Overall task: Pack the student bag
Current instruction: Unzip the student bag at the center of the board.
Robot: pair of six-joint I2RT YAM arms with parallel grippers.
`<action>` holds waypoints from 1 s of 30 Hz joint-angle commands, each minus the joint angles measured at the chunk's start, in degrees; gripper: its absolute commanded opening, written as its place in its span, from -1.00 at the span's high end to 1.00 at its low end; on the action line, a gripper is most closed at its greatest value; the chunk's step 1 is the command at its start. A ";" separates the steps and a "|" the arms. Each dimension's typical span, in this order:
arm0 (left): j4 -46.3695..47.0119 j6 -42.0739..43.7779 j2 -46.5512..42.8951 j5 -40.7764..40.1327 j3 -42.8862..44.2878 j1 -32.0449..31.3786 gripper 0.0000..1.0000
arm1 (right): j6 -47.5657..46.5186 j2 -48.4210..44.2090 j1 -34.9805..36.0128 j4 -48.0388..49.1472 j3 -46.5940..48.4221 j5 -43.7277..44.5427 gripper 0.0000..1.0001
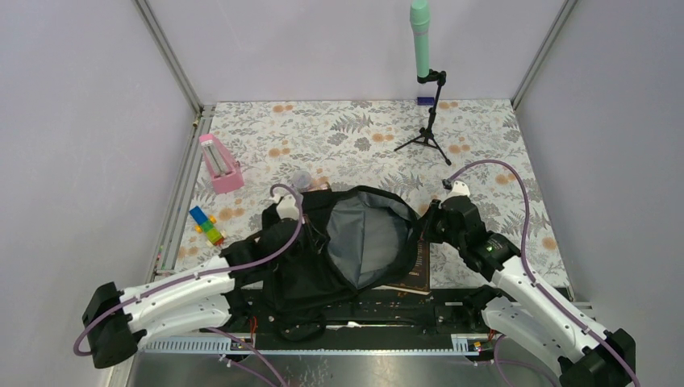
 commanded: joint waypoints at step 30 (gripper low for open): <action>-10.88 3.67 -10.40 -4.30 7.66 7.85 -0.73 | -1.92 1.19 0.29 -0.02 -0.80 3.44 1.00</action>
